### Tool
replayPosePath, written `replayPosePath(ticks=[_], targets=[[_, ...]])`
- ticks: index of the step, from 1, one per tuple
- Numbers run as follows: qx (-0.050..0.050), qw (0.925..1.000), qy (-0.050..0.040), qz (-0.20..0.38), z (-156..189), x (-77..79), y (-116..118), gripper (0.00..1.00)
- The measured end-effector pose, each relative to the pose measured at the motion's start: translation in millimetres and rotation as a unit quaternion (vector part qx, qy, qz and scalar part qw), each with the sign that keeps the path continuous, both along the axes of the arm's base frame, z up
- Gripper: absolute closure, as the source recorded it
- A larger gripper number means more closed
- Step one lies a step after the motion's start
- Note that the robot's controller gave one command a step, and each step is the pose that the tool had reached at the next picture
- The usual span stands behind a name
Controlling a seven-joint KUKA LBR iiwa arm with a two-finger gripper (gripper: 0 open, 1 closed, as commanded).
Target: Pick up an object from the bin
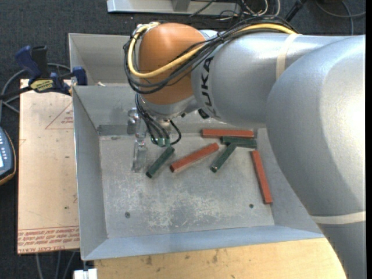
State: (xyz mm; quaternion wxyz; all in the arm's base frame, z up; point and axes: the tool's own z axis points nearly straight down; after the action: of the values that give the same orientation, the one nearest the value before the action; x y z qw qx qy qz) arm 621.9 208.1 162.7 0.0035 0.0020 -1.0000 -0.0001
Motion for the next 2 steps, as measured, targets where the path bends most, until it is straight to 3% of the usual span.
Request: replayPosePath(ticks=[1,2], targets=[[-0.001,0.9871,-0.0023,-0.16,-94,18.5,-33,0.0],[-0.001,0.9926,-0.0066,-0.121,-65,36.9,-104,0.0]])
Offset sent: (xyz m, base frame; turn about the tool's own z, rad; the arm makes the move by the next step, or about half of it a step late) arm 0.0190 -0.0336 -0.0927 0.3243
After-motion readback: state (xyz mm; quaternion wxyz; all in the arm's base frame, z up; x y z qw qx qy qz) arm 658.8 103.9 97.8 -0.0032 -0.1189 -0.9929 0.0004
